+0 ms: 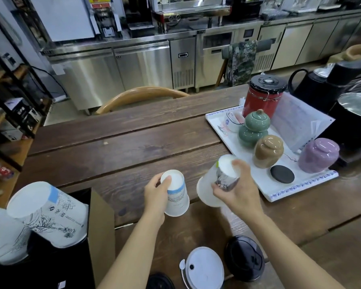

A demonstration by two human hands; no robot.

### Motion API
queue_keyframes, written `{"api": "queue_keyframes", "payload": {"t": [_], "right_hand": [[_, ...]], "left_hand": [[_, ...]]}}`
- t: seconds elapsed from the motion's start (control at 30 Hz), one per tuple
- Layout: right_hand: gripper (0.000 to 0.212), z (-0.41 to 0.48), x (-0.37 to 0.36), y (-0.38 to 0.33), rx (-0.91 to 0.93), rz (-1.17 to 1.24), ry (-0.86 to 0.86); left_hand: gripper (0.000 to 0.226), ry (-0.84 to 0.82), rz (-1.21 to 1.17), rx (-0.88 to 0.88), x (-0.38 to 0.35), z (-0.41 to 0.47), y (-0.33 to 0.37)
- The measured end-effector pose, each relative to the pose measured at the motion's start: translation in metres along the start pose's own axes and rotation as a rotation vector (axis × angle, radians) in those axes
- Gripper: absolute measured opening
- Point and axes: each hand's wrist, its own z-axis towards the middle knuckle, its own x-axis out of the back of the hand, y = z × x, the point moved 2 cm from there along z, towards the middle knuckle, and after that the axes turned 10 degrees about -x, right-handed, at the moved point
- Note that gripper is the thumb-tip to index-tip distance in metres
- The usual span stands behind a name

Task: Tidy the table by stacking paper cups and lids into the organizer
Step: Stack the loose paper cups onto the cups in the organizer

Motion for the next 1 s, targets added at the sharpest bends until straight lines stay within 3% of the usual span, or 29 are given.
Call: {"api": "queue_keyframes", "payload": {"t": [0.2, 0.3, 0.4, 0.6, 0.73, 0.87, 1.0], "right_hand": [[0.068, -0.002, 0.031, -0.060, 0.309, 0.187, 0.119], [0.066, -0.008, 0.023, -0.074, 0.377, 0.174, 0.062], [0.068, -0.012, 0.003, -0.073, 0.334, 0.073, -0.057], [0.072, -0.007, -0.043, -0.040, 0.191, -0.282, -0.445], [0.079, -0.005, -0.058, -0.016, 0.145, -0.240, -0.471], [0.119, -0.004, -0.070, 0.008, -0.104, 0.032, -0.533], [0.080, -0.008, -0.085, 0.034, -0.153, 0.068, -0.616]], "left_hand": [[0.013, -0.035, -0.039, 0.094, -0.008, -0.004, -0.007], [0.034, -0.046, -0.151, 0.225, -0.008, -0.004, -0.013], [0.042, -0.069, -0.278, 0.272, -0.004, -0.003, -0.017], [0.023, -0.132, -0.223, 0.272, 0.004, -0.006, -0.024], [0.018, -0.160, -0.101, 0.216, 0.004, -0.009, -0.028], [0.017, -0.193, -0.080, 0.236, 0.002, -0.008, -0.031], [0.024, -0.260, -0.051, 0.298, -0.007, -0.015, -0.038]]}}
